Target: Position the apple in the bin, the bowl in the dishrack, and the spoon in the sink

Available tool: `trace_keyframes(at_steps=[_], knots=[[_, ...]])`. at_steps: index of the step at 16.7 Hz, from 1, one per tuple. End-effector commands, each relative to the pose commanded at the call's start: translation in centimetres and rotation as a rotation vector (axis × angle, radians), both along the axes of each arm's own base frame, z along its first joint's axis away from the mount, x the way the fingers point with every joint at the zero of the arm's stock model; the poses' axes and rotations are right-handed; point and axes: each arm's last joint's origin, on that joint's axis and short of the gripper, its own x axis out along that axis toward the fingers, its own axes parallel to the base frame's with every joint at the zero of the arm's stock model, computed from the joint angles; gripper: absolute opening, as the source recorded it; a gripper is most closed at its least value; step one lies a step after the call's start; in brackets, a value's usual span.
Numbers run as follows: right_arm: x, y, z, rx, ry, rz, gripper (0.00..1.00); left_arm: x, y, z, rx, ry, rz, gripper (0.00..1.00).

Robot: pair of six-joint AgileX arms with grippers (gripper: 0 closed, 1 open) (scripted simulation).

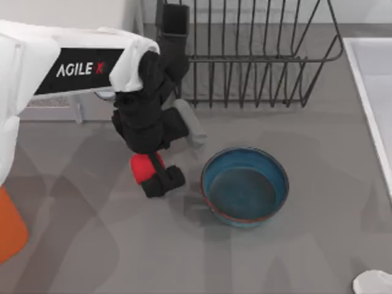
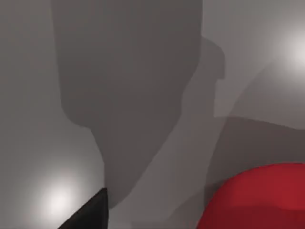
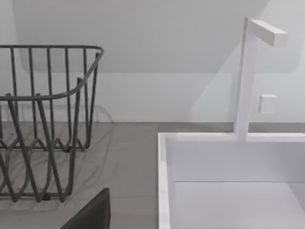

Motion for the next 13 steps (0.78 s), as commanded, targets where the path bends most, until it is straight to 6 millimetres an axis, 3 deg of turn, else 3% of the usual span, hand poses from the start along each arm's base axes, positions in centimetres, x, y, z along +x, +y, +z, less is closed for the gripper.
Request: trace_keyframes(at_steps=[4, 13], knots=[[0.00, 0.00, 0.00, 0.000, 0.000, 0.000, 1.00, -0.02, 0.00, -0.18, 0.001, 0.001, 0.000, 1.00], [0.00, 0.00, 0.00, 0.000, 0.000, 0.000, 1.00, -0.02, 0.00, -0.18, 0.001, 0.001, 0.000, 0.32]])
